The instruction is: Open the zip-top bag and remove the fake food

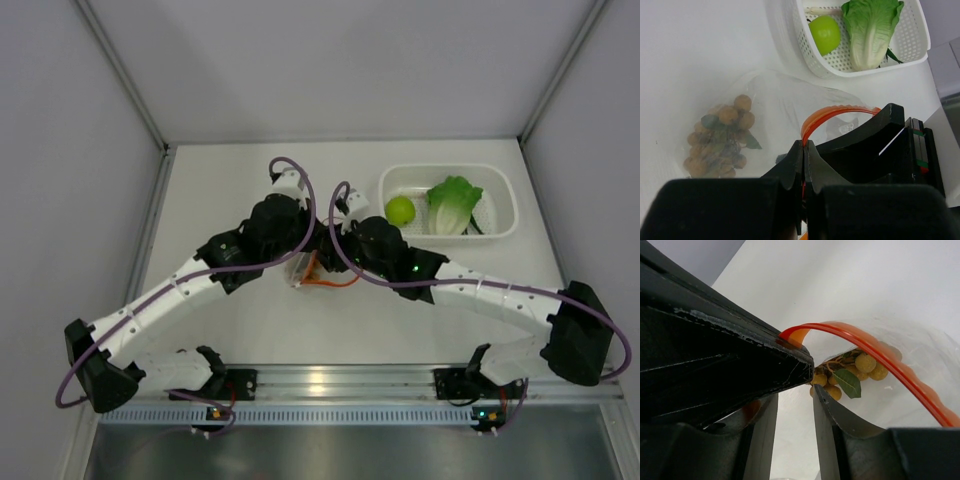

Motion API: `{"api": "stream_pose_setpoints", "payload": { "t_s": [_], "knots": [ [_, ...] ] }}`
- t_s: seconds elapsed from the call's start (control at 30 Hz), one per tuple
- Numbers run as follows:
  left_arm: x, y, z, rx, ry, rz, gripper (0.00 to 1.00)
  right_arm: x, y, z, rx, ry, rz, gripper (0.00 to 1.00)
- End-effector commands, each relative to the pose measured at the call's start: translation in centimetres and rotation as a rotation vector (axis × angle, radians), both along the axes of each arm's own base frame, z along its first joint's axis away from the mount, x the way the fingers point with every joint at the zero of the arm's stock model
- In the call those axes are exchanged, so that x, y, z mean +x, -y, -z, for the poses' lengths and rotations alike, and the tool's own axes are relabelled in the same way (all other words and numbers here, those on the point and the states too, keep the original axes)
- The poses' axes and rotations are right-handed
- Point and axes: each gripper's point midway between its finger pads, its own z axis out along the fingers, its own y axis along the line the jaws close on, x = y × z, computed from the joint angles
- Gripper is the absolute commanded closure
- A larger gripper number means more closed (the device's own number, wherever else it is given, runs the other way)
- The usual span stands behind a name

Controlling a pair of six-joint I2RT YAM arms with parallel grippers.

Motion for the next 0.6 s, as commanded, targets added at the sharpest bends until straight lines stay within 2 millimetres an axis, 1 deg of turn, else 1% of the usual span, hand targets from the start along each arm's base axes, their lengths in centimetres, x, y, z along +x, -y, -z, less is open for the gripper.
{"api": "stream_pose_setpoints", "payload": {
  "t_s": [0.0, 0.03, 0.07, 0.1, 0.17, 0.23, 0.27, 0.33, 0.4, 0.43, 0.53, 0.57],
  "knots": [
    [0.0, 1.4, -3.4, -0.095, 0.065, 0.043, 1.00, 1.1, -0.7, -0.6, 0.005, 0.099, 0.052, 0.66],
    [0.2, 1.3, -3.4, -0.096, 0.065, 0.033, 1.00, 1.2, -0.6, -0.3, 0.000, 0.099, 0.063, 0.66],
    [0.3, 1.3, -3.3, -0.094, 0.063, 0.029, 1.00, 1.3, -0.6, -0.4, 0.011, 0.104, 0.070, 0.66],
    [0.4, 1.3, -3.3, -0.099, 0.057, 0.019, 1.00, 1.3, -0.4, 0.2, 0.004, 0.101, 0.078, 0.66],
    [0.6, 1.0, -3.6, -0.116, 0.059, -0.012, 1.00, 1.4, -0.5, 0.7, 0.004, 0.097, 0.082, 0.64],
    [0.7, 1.0, -3.5, -0.149, 0.046, -0.044, 1.00, 1.5, -0.5, 0.8, 0.024, 0.090, 0.096, 0.64],
    [0.8, 0.9, -3.8, -0.168, 0.053, -0.056, 1.00, 1.5, -0.7, 0.7, 0.044, 0.087, 0.097, 0.63],
    [1.0, 1.0, -3.5, -0.209, 0.048, -0.077, 1.00, 1.5, -1.0, 0.6, 0.085, 0.100, 0.094, 0.63],
    [1.1, 0.7, -3.3, -0.232, 0.034, -0.111, 1.00, 1.4, -1.4, 0.9, 0.097, 0.100, 0.077, 0.63],
    [1.1, 0.5, -2.9, -0.236, 0.031, -0.125, 1.00, 1.4, -1.6, 0.7, 0.114, 0.105, 0.075, 0.62],
    [1.4, -0.3, -2.5, -0.254, 0.032, -0.184, 1.00, 1.4, -2.2, 1.0, 0.124, 0.099, 0.059, 0.62],
    [1.4, -0.6, -2.1, -0.252, 0.028, -0.197, 1.00, 1.4, -2.4, 1.2, 0.129, 0.091, 0.056, 0.62]
  ]
}}
